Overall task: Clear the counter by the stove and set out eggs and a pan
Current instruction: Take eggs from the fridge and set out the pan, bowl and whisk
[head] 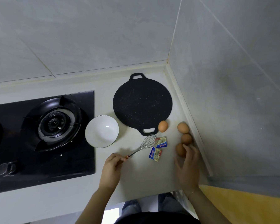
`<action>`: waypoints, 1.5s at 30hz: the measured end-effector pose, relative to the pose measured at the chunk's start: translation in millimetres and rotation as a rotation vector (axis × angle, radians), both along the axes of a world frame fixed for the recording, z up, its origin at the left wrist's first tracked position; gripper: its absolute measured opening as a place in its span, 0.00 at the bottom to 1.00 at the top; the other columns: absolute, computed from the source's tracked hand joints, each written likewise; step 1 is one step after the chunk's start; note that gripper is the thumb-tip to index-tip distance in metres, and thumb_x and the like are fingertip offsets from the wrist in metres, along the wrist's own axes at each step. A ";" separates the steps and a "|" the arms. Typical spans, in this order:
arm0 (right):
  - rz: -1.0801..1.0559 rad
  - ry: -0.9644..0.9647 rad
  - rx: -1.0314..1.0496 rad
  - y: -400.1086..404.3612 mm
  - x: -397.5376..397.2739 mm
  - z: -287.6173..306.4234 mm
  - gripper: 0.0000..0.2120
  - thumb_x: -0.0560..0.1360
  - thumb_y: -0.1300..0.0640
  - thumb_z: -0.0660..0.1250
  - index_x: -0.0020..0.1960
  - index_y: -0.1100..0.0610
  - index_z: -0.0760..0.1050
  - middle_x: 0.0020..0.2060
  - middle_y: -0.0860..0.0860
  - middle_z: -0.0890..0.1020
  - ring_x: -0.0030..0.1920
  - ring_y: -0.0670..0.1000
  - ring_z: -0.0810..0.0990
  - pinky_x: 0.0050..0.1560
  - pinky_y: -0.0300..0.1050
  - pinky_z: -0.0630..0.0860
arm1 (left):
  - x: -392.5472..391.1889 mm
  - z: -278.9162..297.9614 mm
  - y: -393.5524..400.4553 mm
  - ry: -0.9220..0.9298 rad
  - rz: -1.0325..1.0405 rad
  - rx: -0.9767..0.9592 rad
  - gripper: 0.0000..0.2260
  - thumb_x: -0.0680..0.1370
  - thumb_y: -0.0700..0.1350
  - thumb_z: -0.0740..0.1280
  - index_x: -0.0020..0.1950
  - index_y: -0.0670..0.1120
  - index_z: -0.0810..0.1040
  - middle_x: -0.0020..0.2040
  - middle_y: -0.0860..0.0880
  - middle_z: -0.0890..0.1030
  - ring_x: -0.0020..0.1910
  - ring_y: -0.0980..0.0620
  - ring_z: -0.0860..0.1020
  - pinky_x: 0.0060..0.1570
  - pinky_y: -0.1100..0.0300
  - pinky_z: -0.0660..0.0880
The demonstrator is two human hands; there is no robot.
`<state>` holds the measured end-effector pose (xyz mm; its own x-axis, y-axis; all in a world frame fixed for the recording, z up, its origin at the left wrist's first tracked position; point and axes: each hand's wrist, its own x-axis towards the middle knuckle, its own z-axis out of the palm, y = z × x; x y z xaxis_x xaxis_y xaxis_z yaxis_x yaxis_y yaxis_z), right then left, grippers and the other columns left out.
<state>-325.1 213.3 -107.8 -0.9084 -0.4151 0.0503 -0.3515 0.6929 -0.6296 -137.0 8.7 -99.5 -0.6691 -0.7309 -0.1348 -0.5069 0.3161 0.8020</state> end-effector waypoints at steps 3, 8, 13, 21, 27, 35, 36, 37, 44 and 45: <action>0.013 -0.060 -0.031 0.1 -2.1 7.6 0.23 0.73 0.62 0.71 0.65 0.58 0.70 0.62 0.58 0.72 0.58 0.59 0.75 0.54 0.49 0.75 | 5.6 0.3 2.0 -0.027 0.011 -0.010 0.28 0.73 0.26 0.66 0.37 0.62 0.78 0.45 0.55 0.78 0.46 0.57 0.77 0.46 0.75 0.69; 0.056 -0.120 -0.072 -12.6 -11.2 26.2 0.16 0.76 0.61 0.68 0.63 0.58 0.72 0.63 0.55 0.71 0.56 0.46 0.70 0.55 0.41 0.72 | 8.7 3.6 0.9 -0.074 0.022 -0.062 0.27 0.72 0.24 0.64 0.37 0.60 0.75 0.44 0.57 0.77 0.46 0.59 0.76 0.46 0.78 0.67; 0.088 -0.143 -0.058 -26.0 -16.1 33.5 0.12 0.78 0.60 0.65 0.61 0.57 0.72 0.62 0.53 0.72 0.53 0.46 0.73 0.45 0.29 0.68 | 3.4 3.7 -3.3 -0.166 -0.042 -0.185 0.15 0.71 0.28 0.67 0.44 0.48 0.83 0.47 0.56 0.76 0.50 0.47 0.77 0.52 0.68 0.69; 0.131 -0.215 0.034 -25.0 -11.5 40.1 0.18 0.76 0.60 0.69 0.64 0.55 0.70 0.63 0.52 0.71 0.51 0.47 0.75 0.42 0.32 0.71 | -51.4 54.2 9.5 -0.053 0.046 0.040 0.11 0.76 0.35 0.66 0.51 0.50 0.80 0.52 0.54 0.77 0.51 0.60 0.75 0.48 0.77 0.68; 0.213 -0.253 0.107 -32.4 -19.1 44.2 0.15 0.76 0.61 0.67 0.62 0.54 0.70 0.65 0.51 0.69 0.54 0.43 0.71 0.52 0.37 0.74 | -129.2 56.6 -5.5 -0.123 0.461 0.750 0.21 0.77 0.41 0.67 0.69 0.39 0.69 0.60 0.38 0.78 0.57 0.43 0.78 0.57 0.53 0.74; 0.267 -0.187 0.277 -45.6 -36.8 34.4 0.15 0.76 0.54 0.68 0.61 0.52 0.70 0.62 0.50 0.71 0.58 0.48 0.75 0.53 0.38 0.75 | -168.5 37.7 -22.0 -0.139 0.576 0.901 0.05 0.76 0.36 0.68 0.44 0.40 0.73 0.39 0.42 0.77 0.34 0.49 0.77 0.38 0.58 0.78; 0.270 -0.190 0.287 -46.8 -39.9 33.2 0.14 0.76 0.53 0.68 0.60 0.52 0.70 0.61 0.50 0.71 0.57 0.47 0.75 0.52 0.37 0.75 | -170.5 35.6 -21.9 -0.146 0.580 0.890 0.05 0.76 0.37 0.69 0.45 0.40 0.73 0.40 0.42 0.78 0.35 0.47 0.78 0.40 0.56 0.80; 0.271 -0.187 0.296 -48.7 -43.6 32.6 0.14 0.76 0.52 0.68 0.60 0.51 0.70 0.61 0.49 0.71 0.56 0.47 0.75 0.50 0.37 0.75 | -172.7 33.5 -21.6 -0.164 0.581 0.870 0.04 0.76 0.37 0.69 0.47 0.40 0.75 0.41 0.41 0.79 0.37 0.46 0.79 0.44 0.54 0.80; 0.249 -0.140 0.370 -55.8 -52.1 37.5 0.14 0.77 0.48 0.65 0.60 0.49 0.69 0.60 0.49 0.70 0.50 0.48 0.77 0.43 0.41 0.77 | -175.7 34.3 -21.1 -0.054 0.618 0.914 0.08 0.79 0.36 0.65 0.57 0.34 0.75 0.46 0.40 0.80 0.47 0.42 0.79 0.49 0.51 0.78; 0.238 -0.133 0.357 -56.7 -52.4 39.0 0.14 0.77 0.48 0.65 0.60 0.50 0.70 0.59 0.49 0.71 0.49 0.48 0.77 0.43 0.41 0.77 | -174.7 39.2 -20.1 0.011 0.630 0.946 0.07 0.80 0.35 0.63 0.56 0.36 0.75 0.46 0.41 0.80 0.47 0.43 0.79 0.49 0.52 0.78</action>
